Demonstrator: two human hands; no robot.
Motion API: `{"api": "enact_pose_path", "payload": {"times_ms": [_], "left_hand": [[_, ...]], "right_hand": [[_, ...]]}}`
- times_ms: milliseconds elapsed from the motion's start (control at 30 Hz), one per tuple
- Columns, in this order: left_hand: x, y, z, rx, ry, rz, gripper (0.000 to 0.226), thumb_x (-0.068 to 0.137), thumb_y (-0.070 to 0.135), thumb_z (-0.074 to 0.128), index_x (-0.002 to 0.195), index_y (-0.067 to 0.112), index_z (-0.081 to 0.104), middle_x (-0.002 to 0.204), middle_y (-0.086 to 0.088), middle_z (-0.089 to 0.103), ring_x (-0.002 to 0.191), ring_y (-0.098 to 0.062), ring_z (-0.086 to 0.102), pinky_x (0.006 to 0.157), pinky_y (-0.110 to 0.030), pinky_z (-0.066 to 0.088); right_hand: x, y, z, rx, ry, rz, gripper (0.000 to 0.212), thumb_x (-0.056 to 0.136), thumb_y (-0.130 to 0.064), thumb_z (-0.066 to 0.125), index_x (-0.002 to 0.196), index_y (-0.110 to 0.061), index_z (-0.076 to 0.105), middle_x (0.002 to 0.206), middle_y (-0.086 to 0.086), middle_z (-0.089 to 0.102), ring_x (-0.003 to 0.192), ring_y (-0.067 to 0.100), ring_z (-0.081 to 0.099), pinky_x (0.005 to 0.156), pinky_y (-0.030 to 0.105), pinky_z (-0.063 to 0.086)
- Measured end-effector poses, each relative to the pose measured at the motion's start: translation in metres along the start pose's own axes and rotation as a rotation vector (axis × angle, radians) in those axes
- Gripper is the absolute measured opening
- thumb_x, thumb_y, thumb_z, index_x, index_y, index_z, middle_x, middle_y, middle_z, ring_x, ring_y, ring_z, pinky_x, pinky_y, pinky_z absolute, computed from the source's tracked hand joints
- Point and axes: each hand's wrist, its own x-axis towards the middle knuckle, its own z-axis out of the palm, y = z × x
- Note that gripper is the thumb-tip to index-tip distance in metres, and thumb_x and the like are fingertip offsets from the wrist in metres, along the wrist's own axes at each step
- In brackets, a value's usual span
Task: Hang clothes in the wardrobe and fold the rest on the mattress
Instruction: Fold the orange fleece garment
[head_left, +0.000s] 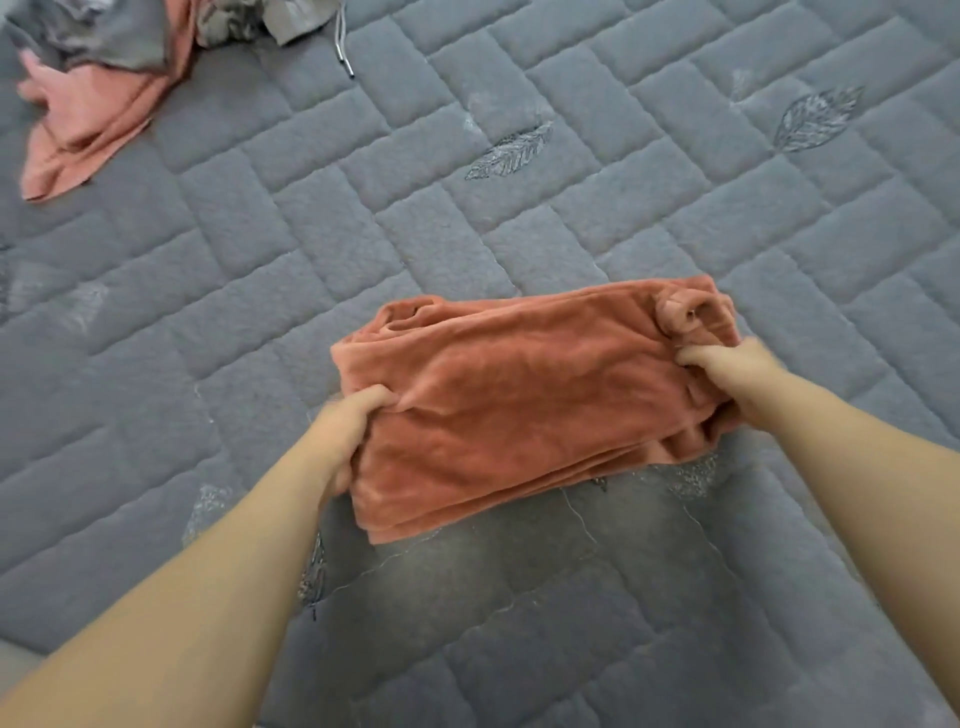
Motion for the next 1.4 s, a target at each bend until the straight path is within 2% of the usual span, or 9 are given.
{"api": "enact_pose_path", "payload": {"times_ms": [200,433,633,733,833,1033,1200,1300,1400], "left_hand": [[-0.018,0.028,-0.046,0.040,0.222,0.094,0.049,0.069,0.022,0.075,0.114,0.004,0.069,0.111,-0.017,0.072,0.098,-0.029,0.071,0.087,-0.047,0.058],[-0.092,0.067,-0.145,1.075,0.717,0.207,0.056,0.076,0.040,0.074,0.116,0.002,0.064,0.122,-0.026,0.064,0.113,-0.040,0.062,0.088,-0.042,0.050],[-0.127,0.055,-0.038,0.443,-0.288,0.216,0.045,0.086,0.042,0.072,0.112,0.008,0.059,0.099,-0.010,0.067,0.079,-0.031,0.072,0.064,-0.042,0.060],[-0.098,0.026,-0.052,0.497,-0.016,0.384,0.018,0.086,0.025,0.066,0.098,0.015,0.057,0.096,-0.006,0.067,0.080,-0.017,0.069,0.066,-0.028,0.056],[-0.064,-0.004,-0.085,0.546,0.304,0.337,0.065,0.071,0.041,0.073,0.128,0.019,0.050,0.132,-0.010,0.053,0.118,-0.025,0.057,0.100,-0.038,0.048],[-0.042,-0.046,-0.074,0.430,-0.148,0.309,0.122,0.051,0.051,0.088,0.152,0.039,0.020,0.142,0.001,0.050,0.127,-0.019,0.054,0.106,-0.041,0.046],[-0.032,-0.032,-0.075,0.759,-0.027,0.308,0.112,0.055,0.054,0.090,0.141,0.031,0.021,0.133,-0.002,0.033,0.123,-0.023,0.044,0.105,-0.044,0.043],[-0.032,-0.015,-0.074,0.777,-0.085,0.317,0.105,0.051,0.061,0.090,0.131,0.025,0.031,0.127,-0.001,0.035,0.120,-0.018,0.046,0.102,-0.038,0.045],[-0.030,0.010,-0.084,0.560,-0.073,0.441,0.090,0.051,0.065,0.084,0.120,0.028,0.041,0.132,0.001,0.039,0.118,-0.010,0.048,0.094,-0.026,0.046]], "right_hand": [[-0.068,-0.003,0.043,0.141,-0.279,0.076,0.037,0.078,-0.014,0.070,0.115,-0.013,0.063,0.090,0.014,0.071,0.057,0.025,0.067,0.046,0.038,0.054],[-0.174,0.021,0.129,0.113,-0.579,0.076,0.029,0.077,-0.015,0.078,0.103,-0.012,0.067,0.064,0.001,0.072,0.048,0.016,0.067,0.043,0.026,0.050],[-0.175,0.043,0.134,0.504,-0.786,0.063,0.045,0.090,-0.056,0.053,0.124,-0.029,0.063,0.106,0.004,0.073,0.091,0.019,0.069,0.078,0.034,0.053],[-0.169,0.046,0.123,0.632,-0.848,0.015,0.059,0.092,-0.071,0.036,0.115,-0.026,0.068,0.106,0.003,0.074,0.094,0.019,0.071,0.079,0.032,0.056],[-0.167,0.043,0.136,0.393,-0.886,-0.161,0.062,0.091,-0.072,0.040,0.137,-0.032,0.054,0.138,0.003,0.059,0.127,0.020,0.056,0.112,0.044,0.039],[-0.171,0.029,0.167,0.074,-0.586,-0.062,0.151,0.022,-0.089,0.074,0.149,-0.026,0.024,0.141,-0.005,0.039,0.113,0.019,0.057,0.092,0.043,0.054],[-0.170,0.020,0.171,0.095,-0.706,-0.105,0.157,0.028,-0.088,0.077,0.154,-0.020,0.014,0.129,0.003,0.050,0.133,0.020,0.045,0.115,0.048,0.035],[-0.171,0.021,0.175,-0.121,-0.650,-0.103,0.167,0.030,-0.072,0.087,0.155,-0.022,-0.011,0.156,-0.003,0.026,0.143,0.021,0.031,0.116,0.043,0.032],[-0.160,0.028,0.174,-0.130,-0.515,-0.143,0.144,0.034,-0.047,0.080,0.155,-0.015,0.009,0.148,0.004,0.040,0.133,0.021,0.043,0.110,0.036,0.038]]}}
